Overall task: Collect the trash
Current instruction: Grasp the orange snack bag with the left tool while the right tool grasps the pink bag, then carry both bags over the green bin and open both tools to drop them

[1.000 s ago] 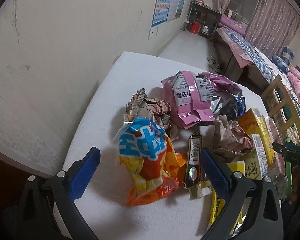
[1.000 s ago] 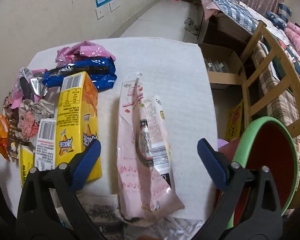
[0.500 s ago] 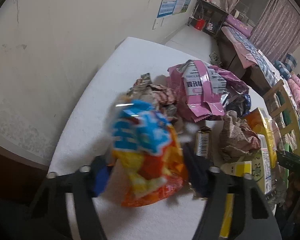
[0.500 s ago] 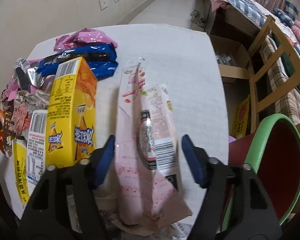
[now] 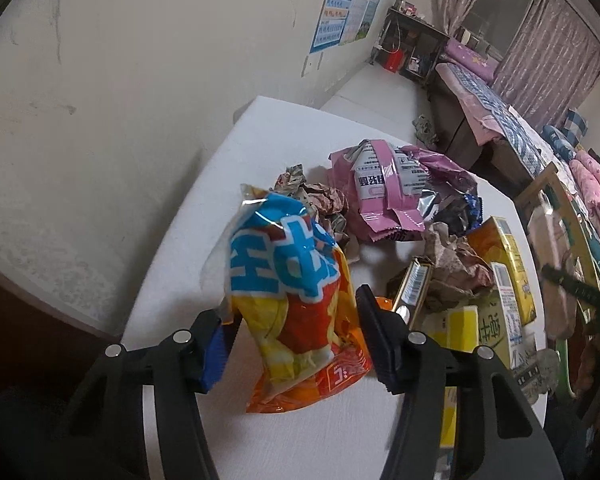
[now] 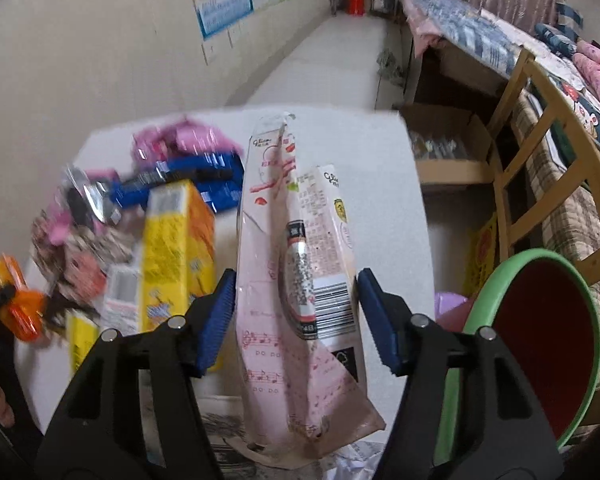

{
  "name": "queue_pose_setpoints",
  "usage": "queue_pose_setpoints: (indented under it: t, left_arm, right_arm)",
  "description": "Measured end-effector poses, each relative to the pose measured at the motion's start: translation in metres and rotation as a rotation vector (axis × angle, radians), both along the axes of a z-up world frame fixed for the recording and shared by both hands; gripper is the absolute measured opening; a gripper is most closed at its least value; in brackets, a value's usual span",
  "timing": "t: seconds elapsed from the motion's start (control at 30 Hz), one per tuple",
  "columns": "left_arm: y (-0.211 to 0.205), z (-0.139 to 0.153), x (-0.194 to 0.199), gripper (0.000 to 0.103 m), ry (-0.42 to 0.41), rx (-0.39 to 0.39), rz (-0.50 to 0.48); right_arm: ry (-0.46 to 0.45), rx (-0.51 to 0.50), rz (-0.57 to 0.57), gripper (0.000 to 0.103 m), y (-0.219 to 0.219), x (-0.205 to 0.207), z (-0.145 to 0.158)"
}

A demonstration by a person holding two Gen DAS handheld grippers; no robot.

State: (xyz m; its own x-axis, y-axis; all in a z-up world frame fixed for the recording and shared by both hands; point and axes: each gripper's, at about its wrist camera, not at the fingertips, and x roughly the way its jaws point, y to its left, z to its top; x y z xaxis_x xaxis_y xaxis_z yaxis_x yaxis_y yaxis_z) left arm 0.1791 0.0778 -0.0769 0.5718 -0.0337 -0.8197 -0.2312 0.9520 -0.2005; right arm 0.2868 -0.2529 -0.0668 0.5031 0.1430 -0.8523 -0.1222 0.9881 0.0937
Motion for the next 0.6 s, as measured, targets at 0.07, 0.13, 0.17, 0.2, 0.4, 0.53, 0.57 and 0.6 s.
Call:
queue_pose_setpoints:
  t: [0.07,0.13,0.17,0.2,0.4,0.53,0.57,0.6]
  left_arm:
    - [0.0,0.005,-0.007,0.054,-0.008,0.007,0.001]
    - [0.0,0.012,-0.012,0.054,-0.014,0.011,-0.005]
    - [0.001,0.015,-0.015,0.054,-0.018,0.01,-0.007]
    - [0.0,0.021,-0.017,0.054,-0.026,0.011,-0.009]
    - [-0.01,0.049,-0.032,0.054,-0.072,0.049,-0.028]
    - [-0.02,0.066,-0.04,0.054,-0.095,0.056,-0.053]
    - [-0.024,0.07,-0.041,0.054,-0.099,0.059,-0.062]
    - [-0.028,0.073,-0.041,0.054,-0.103,0.062,-0.069]
  right_arm:
    - [-0.03,0.018,-0.011,0.06,-0.001,-0.002,0.012]
    - [-0.036,0.039,-0.007,0.06,0.002,-0.006,0.022]
    - [-0.038,0.044,-0.003,0.06,0.002,-0.008,0.026]
    - [-0.044,0.048,0.006,0.06,0.004,-0.011,0.031]
    - [-0.064,0.08,0.044,0.06,0.013,-0.04,0.048]
    - [-0.079,0.098,0.071,0.06,0.018,-0.064,0.056]
    - [-0.079,0.103,0.072,0.06,0.016,-0.068,0.057]
    - [-0.08,0.109,0.068,0.06,0.013,-0.073,0.058]
